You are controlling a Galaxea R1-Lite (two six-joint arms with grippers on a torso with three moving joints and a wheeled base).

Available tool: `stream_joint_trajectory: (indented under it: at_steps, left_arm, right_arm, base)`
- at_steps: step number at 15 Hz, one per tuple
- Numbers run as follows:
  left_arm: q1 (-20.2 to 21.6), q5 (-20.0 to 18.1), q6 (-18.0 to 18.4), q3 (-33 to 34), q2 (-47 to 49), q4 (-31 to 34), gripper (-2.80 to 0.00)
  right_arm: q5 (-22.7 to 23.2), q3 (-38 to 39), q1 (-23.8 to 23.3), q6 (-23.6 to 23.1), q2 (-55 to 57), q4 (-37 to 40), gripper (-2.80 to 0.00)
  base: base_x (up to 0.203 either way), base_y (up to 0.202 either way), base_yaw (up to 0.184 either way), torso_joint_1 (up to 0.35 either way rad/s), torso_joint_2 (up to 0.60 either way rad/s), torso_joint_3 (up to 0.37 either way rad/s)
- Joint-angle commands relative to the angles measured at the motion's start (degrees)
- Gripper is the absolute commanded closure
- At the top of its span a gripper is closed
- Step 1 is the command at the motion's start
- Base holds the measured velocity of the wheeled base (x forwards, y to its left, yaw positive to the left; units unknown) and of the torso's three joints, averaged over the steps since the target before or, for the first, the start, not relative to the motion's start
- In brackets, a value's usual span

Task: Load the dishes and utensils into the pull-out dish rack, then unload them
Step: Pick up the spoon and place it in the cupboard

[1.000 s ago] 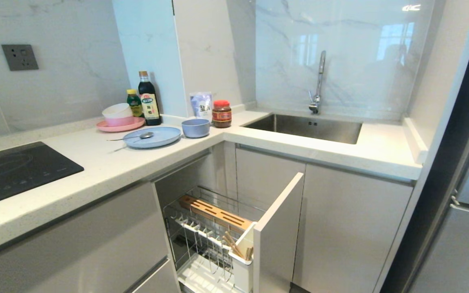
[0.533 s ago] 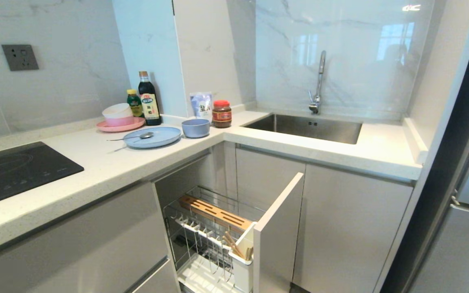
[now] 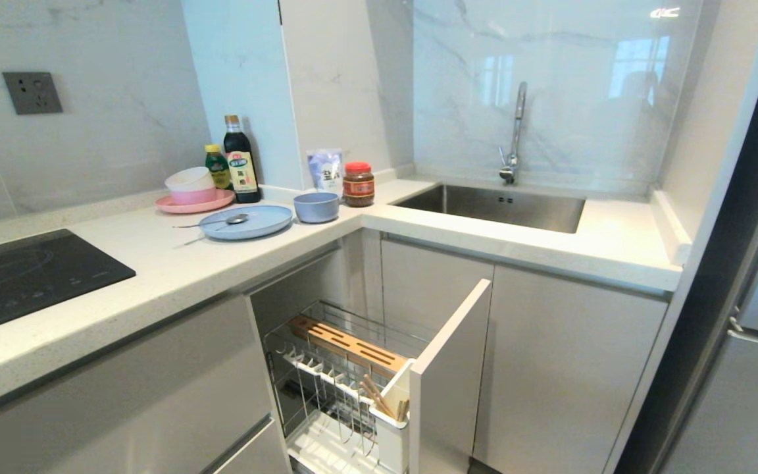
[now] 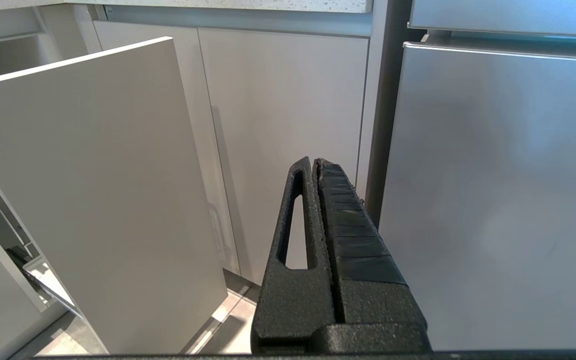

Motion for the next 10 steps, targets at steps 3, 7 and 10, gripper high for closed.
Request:
stream_joint_trajectory:
  at_steps: [3,7,10]
  left_arm:
    - [0.02,0.02,0.03,1.41,0.13,-0.04,0.0]
    - [0.02,0.02,0.03,1.41,0.13,-0.04,0.0]
    - [0.02,0.02,-0.06,1.41,0.13,-0.04,0.0]
  right_arm:
    - [-0.02,0.09,0.0,0.01,-0.24,-0.02,0.0]
    - [-0.02,0.09,0.0,0.01,-0.24,-0.02,0.0]
    - [-0.02,0.09,0.0,0.01,-0.23,-0.02,0.0]
  base:
    - [0.0,0.0,0.0,0.0,0.0,0.0]
    - [0.0,0.0,0.0,0.0,0.0,0.0]
    - [0.0,0.0,0.0,0.0,0.0,0.0]
